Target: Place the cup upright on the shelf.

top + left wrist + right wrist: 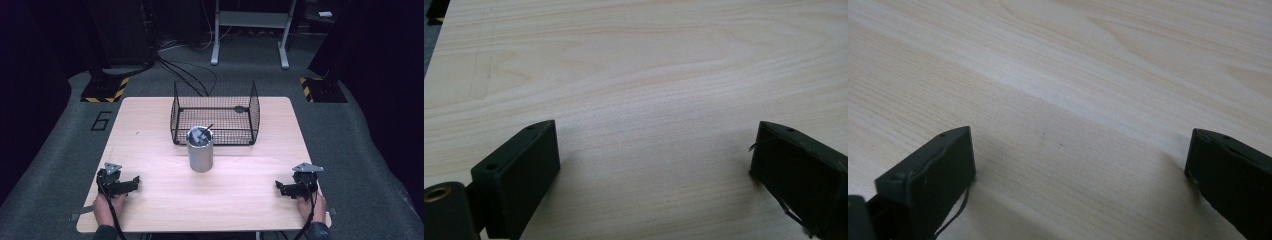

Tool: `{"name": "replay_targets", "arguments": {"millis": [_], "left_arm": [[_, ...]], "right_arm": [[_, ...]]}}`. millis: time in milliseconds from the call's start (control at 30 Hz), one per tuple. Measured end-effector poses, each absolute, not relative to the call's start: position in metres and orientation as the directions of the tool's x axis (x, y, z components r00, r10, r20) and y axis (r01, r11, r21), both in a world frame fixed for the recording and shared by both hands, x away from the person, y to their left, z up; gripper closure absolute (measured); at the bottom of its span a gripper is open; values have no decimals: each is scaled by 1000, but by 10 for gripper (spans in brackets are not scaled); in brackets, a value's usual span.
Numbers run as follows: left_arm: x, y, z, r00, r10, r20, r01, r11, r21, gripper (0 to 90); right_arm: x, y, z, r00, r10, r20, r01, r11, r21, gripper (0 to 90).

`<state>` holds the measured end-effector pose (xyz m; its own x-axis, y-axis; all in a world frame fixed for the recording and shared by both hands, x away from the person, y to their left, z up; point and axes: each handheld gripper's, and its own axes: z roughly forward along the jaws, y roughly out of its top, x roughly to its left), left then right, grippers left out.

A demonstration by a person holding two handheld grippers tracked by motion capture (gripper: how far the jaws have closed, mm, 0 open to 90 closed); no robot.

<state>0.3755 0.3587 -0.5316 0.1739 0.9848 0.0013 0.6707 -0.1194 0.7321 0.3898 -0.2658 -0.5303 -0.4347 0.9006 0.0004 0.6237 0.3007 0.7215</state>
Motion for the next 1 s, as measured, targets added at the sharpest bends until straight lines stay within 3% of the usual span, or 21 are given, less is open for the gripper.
{"name": "replay_targets", "arguments": {"millis": [233, 567, 1000], "left_arm": [[374, 357, -532, 148, 989, 6, 673, -105, 732, 51], [374, 359, -532, 128, 992, 2, 687, -90, 721, 3], [363, 353, -520, 208, 977, -46, 666, -107, 738, 0]], "right_arm": [[397, -267, -529, -493, 870, 1, 611, 345, 713, 0], [398, -268, -530, -504, 864, -4, 604, 356, 713, 0], [398, -268, -530, -499, 867, -1, 603, 348, 718, 0]]}}
